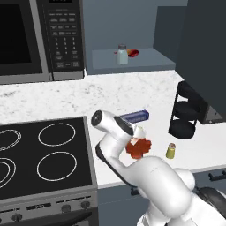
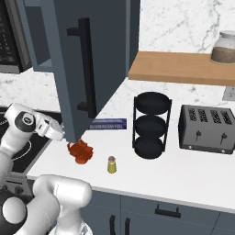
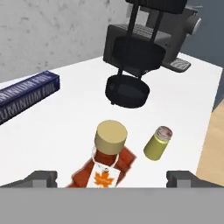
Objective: Put the shaker and condiment bottle from the counter next to their counterparts in the cabinet.
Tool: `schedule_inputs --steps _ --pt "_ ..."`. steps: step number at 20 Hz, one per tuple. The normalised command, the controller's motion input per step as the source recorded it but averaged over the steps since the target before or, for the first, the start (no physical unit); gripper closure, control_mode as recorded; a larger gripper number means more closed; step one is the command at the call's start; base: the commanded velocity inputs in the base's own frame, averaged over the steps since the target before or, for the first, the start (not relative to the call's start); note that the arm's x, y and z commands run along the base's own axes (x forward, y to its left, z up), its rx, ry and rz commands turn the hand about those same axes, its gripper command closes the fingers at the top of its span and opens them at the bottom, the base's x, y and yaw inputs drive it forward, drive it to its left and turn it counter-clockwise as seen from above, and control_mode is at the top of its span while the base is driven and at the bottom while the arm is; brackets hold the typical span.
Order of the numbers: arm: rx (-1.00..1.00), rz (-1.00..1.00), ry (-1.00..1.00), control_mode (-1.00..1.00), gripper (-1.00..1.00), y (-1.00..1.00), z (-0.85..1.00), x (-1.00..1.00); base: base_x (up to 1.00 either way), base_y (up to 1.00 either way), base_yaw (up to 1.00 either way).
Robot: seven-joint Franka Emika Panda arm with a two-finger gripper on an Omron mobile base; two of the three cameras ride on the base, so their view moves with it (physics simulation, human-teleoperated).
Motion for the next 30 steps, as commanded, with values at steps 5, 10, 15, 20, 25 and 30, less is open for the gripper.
schedule_inputs --steps 5,10,15,20,25,30 --pt "-0.16 -0.10 -0.11 -1.00 -1.00 0.43 -0.22 0.07 0.00 0.00 0.00" --pt "-0.09 -0.13 -0.16 -1.00 -1.00 0.07 -0.35 0.00 0.00 0.00 0.00" --pt "0.00 -0.05 -0.14 -1.00 -1.00 0.00 -0.12 0.00 0.00 0.00 0.00" --pt "0.00 -0.04 -0.10 -1.00 -1.00 -0.06 -0.01 0.00 0.00 0.00 0.00" --pt "0.00 -0.02 -0.07 -1.00 -1.00 -0.19 -0.15 0.00 0.00 0.00 0.00" --pt "0.00 -0.01 -0.02 -1.00 -1.00 -0.10 -0.07 0.00 0.00 0.00 0.00"
